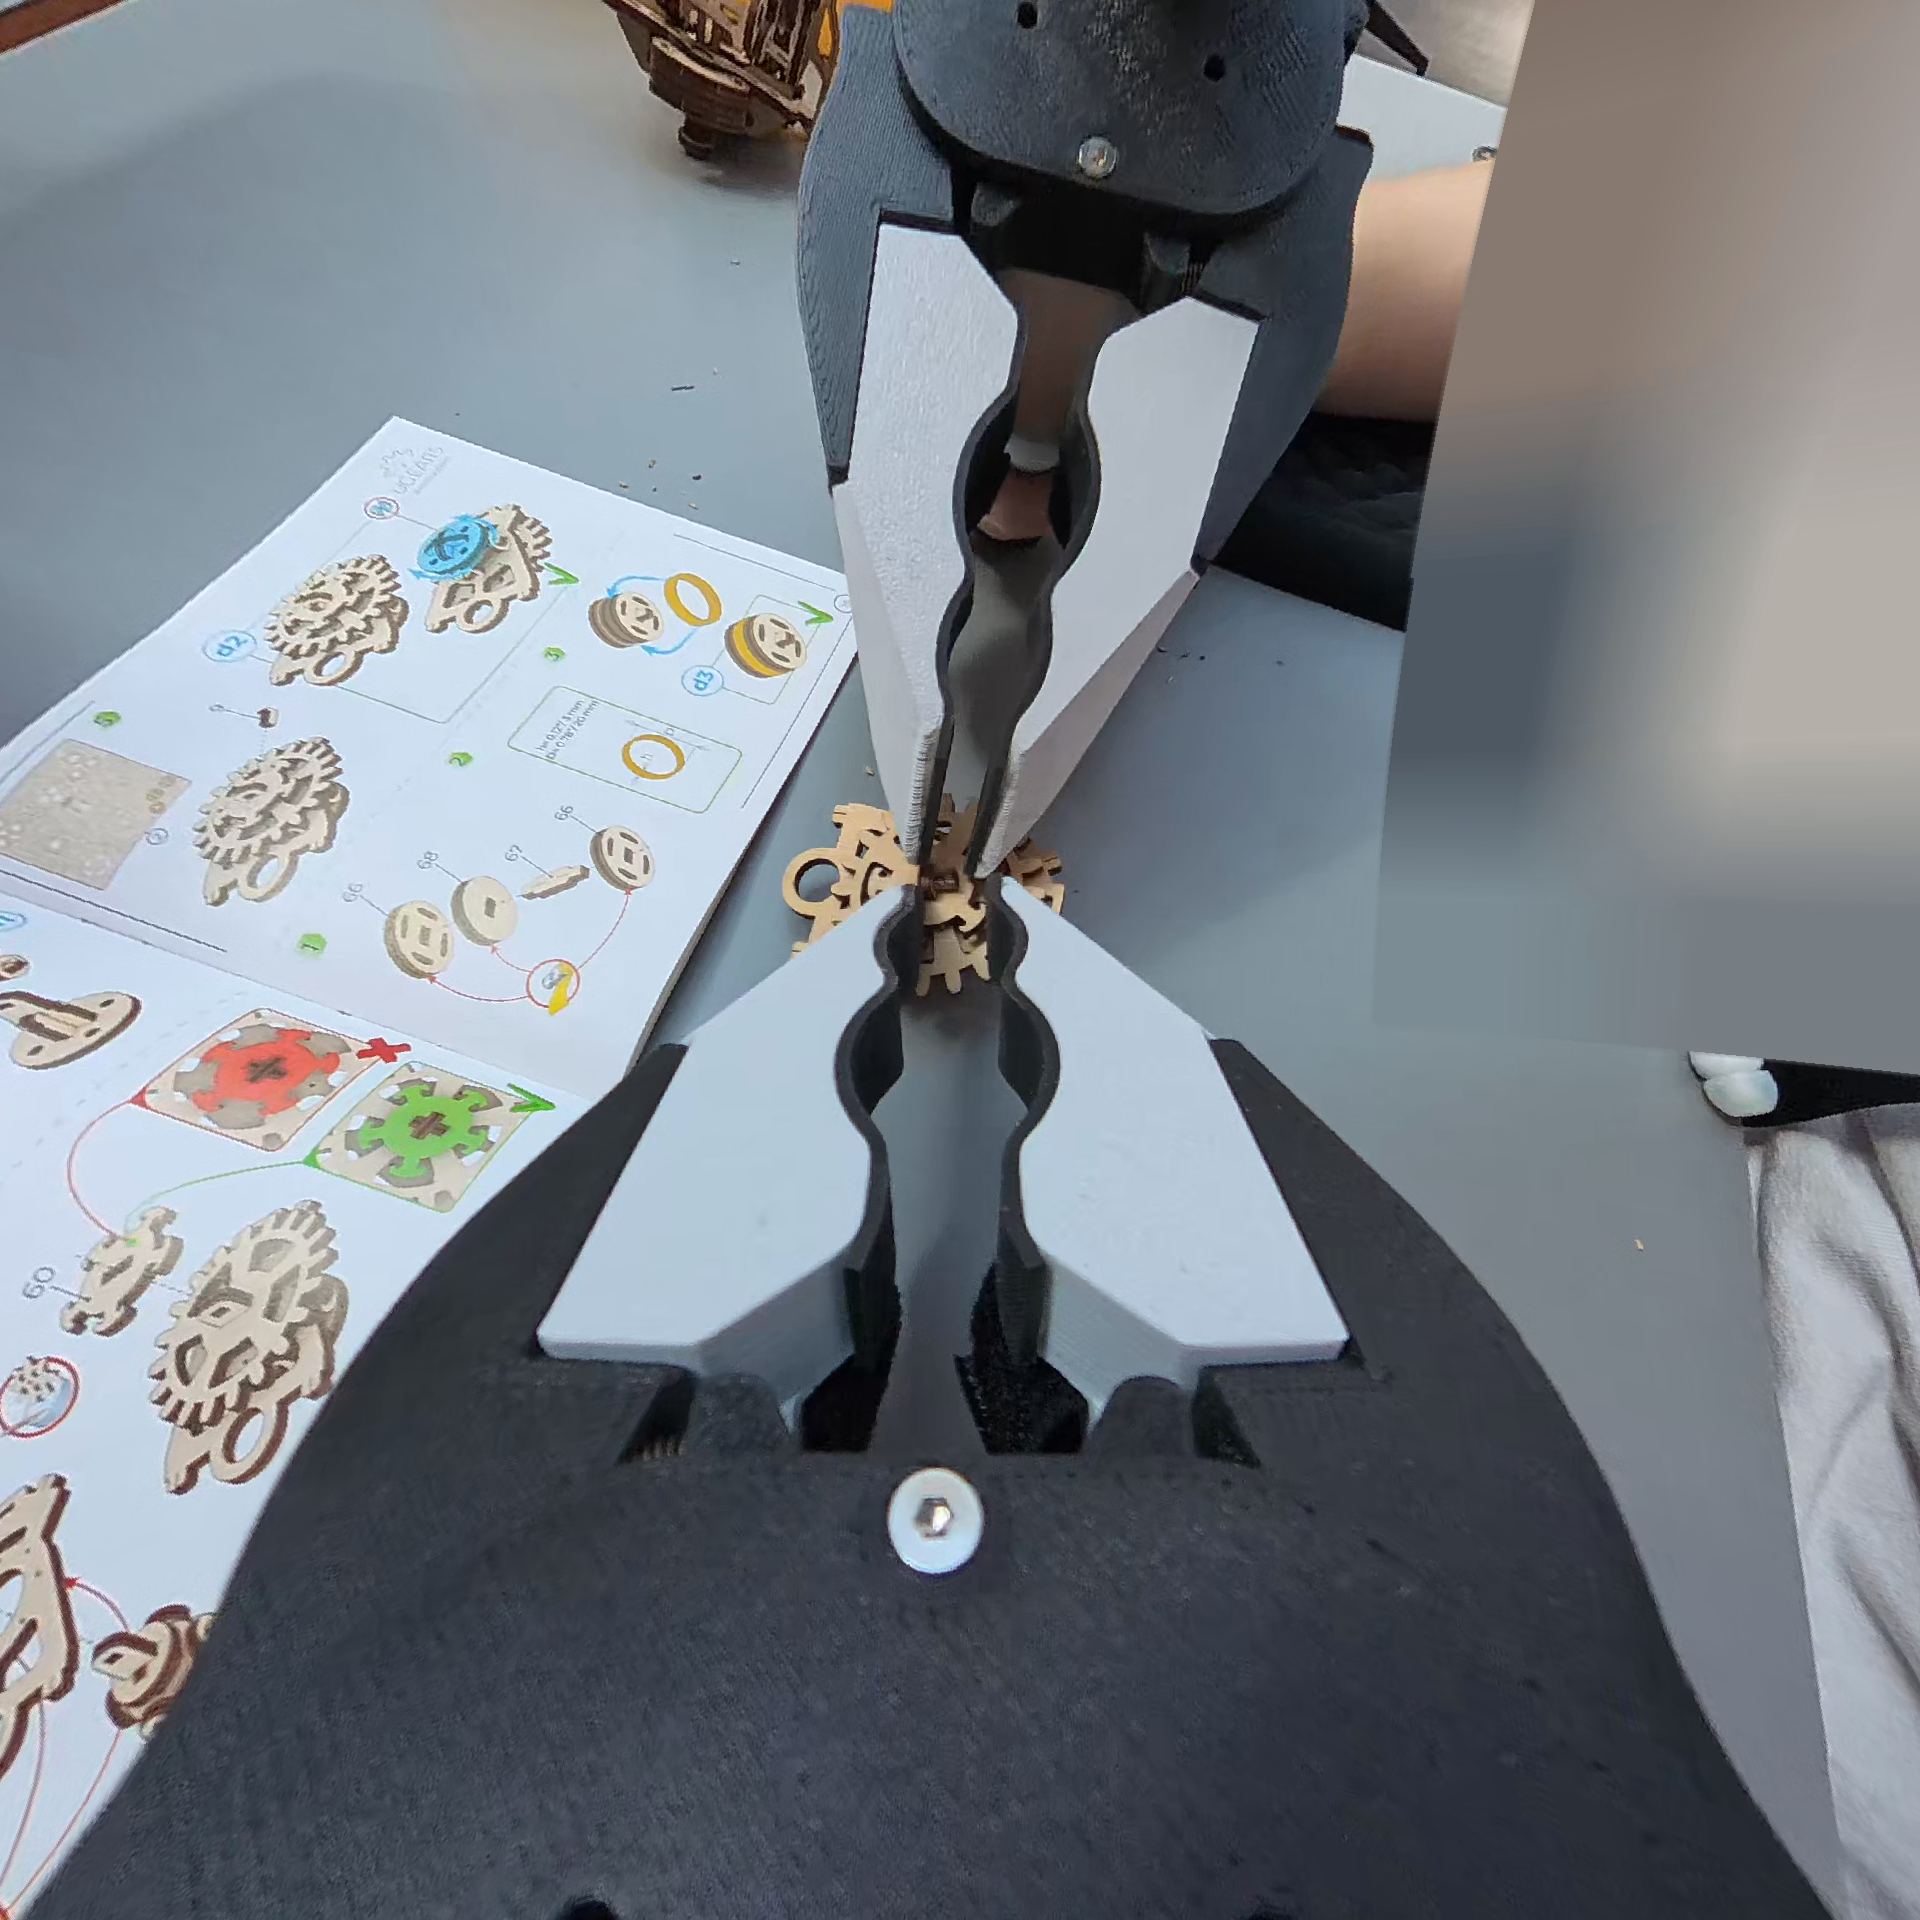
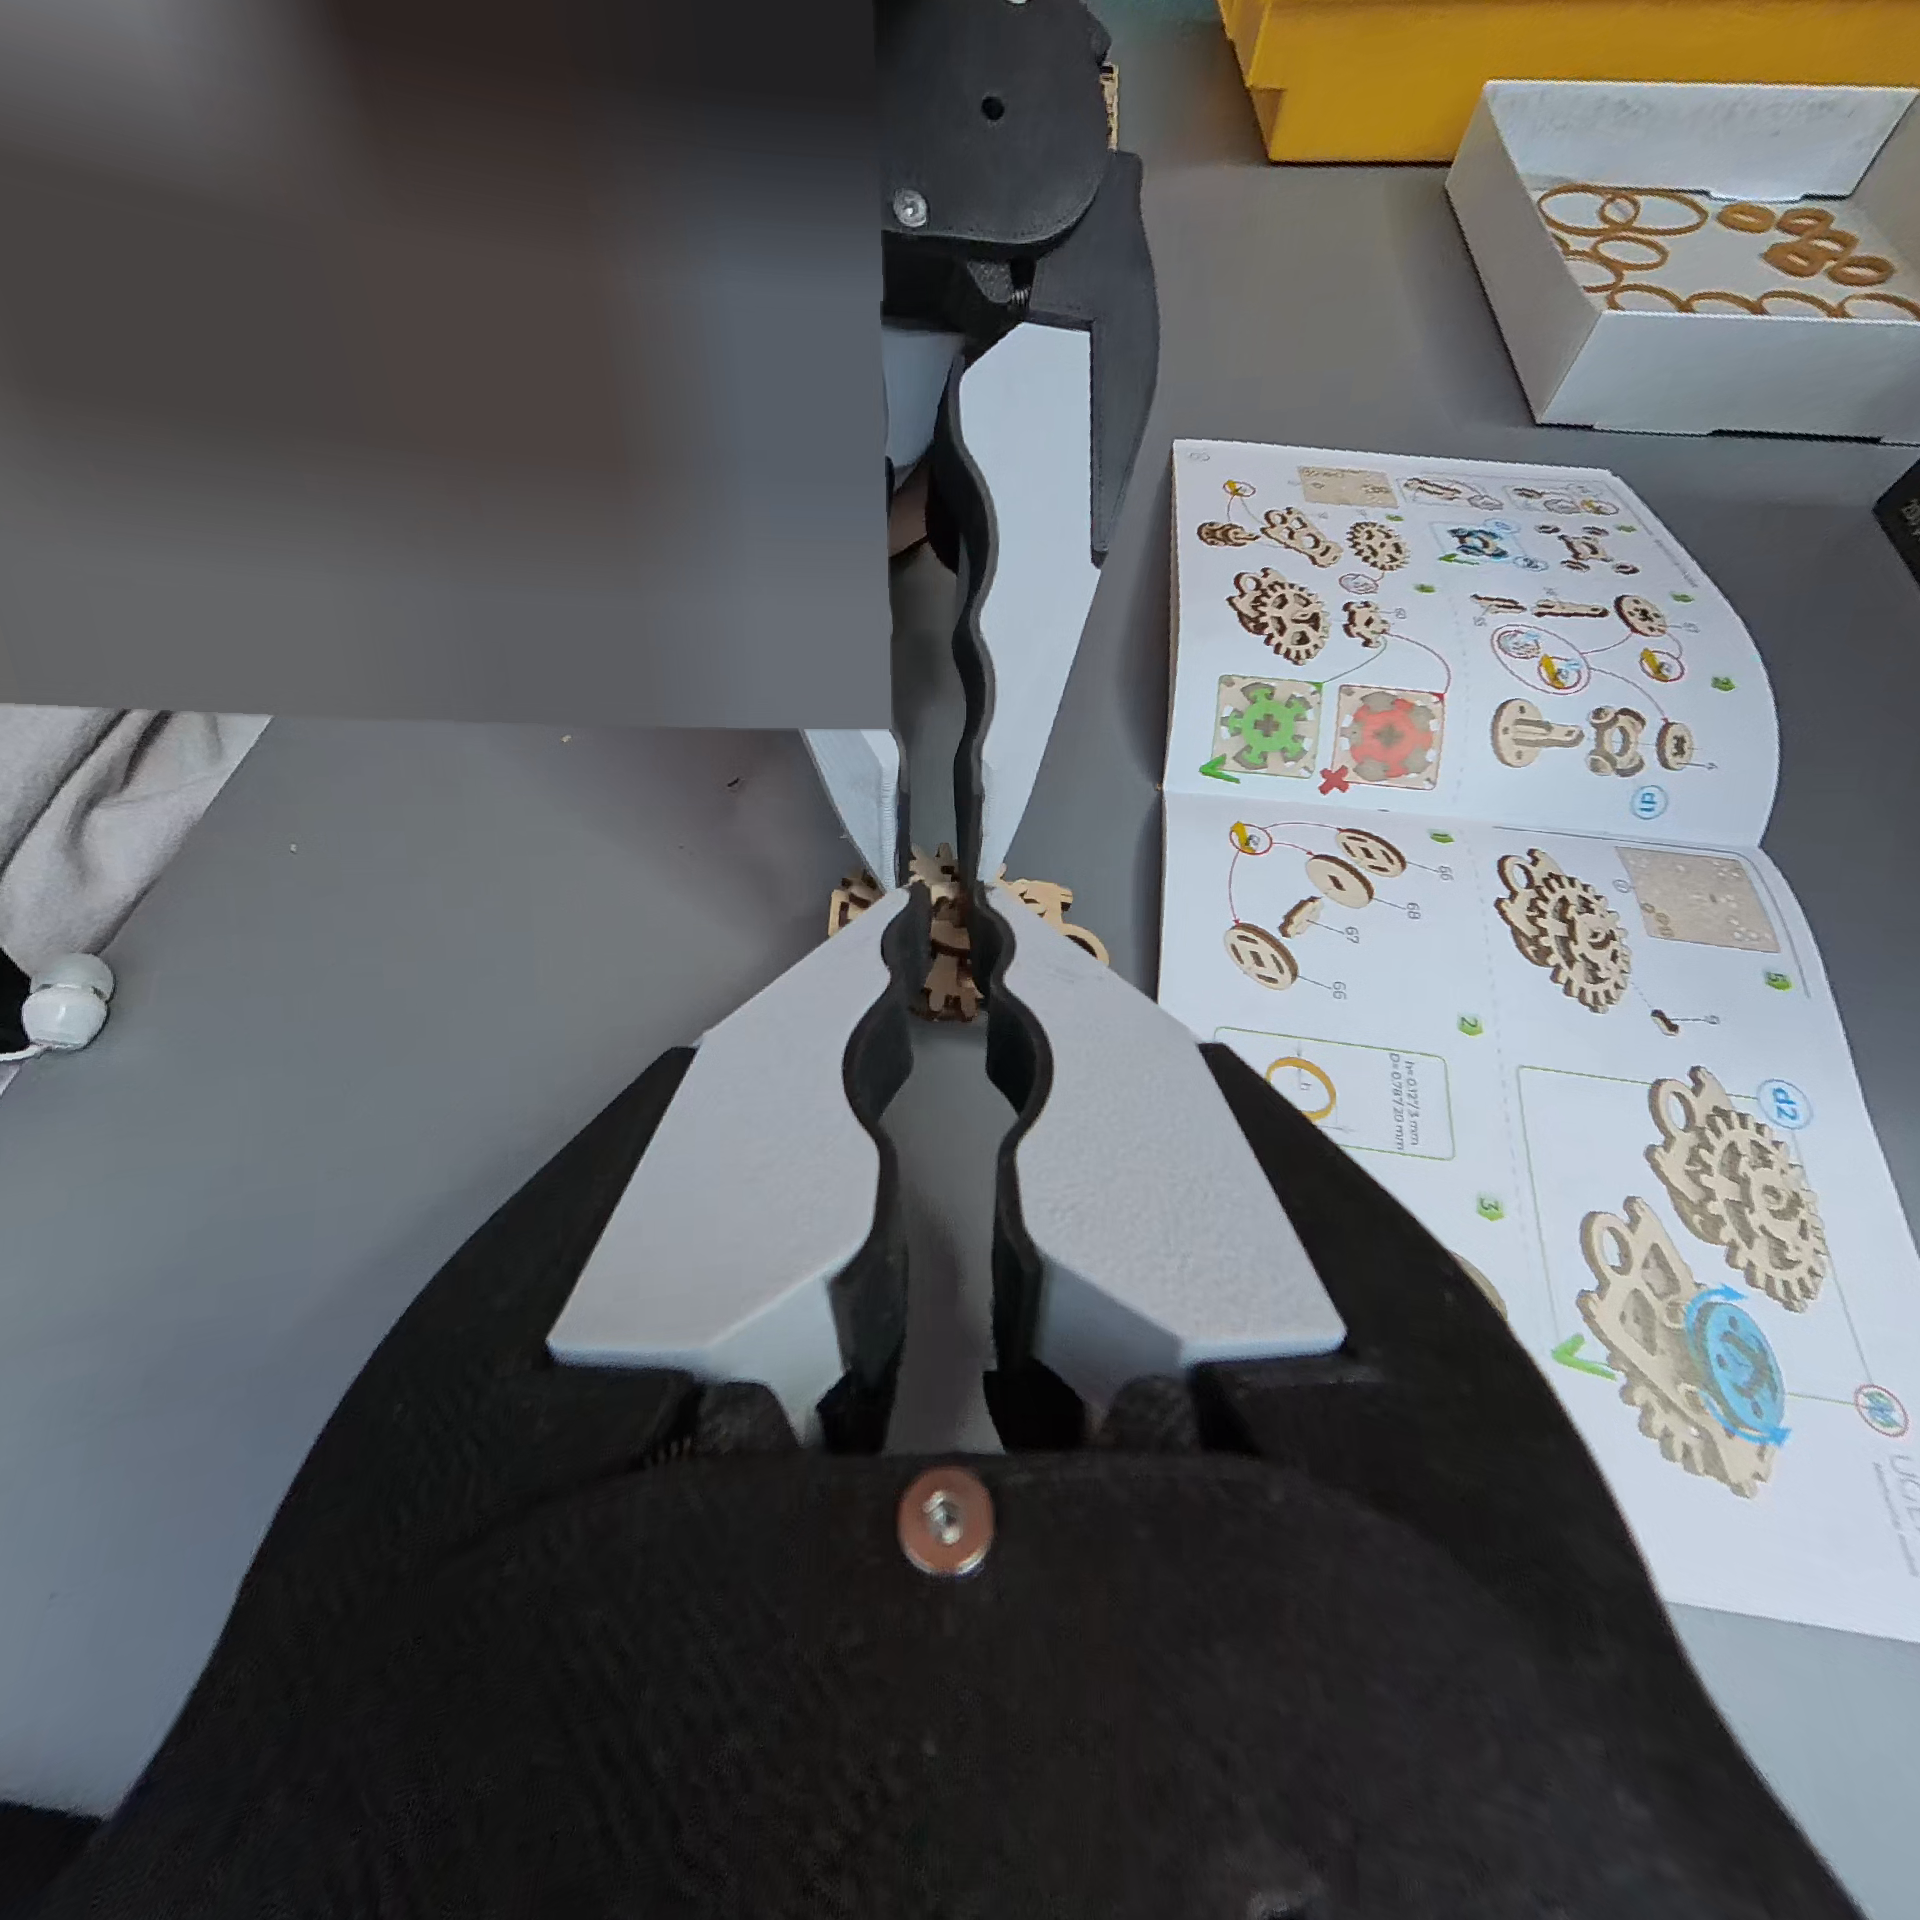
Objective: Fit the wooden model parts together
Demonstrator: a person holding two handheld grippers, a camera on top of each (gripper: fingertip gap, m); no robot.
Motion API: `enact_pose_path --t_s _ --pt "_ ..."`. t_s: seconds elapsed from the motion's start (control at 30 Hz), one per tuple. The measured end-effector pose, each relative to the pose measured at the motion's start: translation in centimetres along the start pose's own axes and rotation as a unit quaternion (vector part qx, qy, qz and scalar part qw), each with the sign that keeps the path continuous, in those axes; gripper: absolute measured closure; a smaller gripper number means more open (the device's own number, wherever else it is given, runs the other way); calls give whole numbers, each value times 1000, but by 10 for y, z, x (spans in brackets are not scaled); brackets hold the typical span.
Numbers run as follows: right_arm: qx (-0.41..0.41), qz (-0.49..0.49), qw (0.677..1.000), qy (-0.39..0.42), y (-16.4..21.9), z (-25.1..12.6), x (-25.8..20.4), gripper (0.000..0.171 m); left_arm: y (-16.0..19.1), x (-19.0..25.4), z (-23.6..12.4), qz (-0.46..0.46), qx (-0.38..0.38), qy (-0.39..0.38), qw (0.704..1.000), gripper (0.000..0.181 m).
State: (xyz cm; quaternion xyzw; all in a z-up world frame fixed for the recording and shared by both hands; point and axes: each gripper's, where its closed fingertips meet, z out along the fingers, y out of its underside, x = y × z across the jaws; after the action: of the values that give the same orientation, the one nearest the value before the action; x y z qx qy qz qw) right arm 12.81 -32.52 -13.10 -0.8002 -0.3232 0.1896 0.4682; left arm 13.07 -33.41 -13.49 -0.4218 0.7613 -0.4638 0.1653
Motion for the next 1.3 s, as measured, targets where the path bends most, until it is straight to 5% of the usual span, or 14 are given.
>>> enact_pose_path --t_s 1.3 --pt "-7 13 1000 6 7 -6 -2 159 1 6 1 63 3 45 997 176"
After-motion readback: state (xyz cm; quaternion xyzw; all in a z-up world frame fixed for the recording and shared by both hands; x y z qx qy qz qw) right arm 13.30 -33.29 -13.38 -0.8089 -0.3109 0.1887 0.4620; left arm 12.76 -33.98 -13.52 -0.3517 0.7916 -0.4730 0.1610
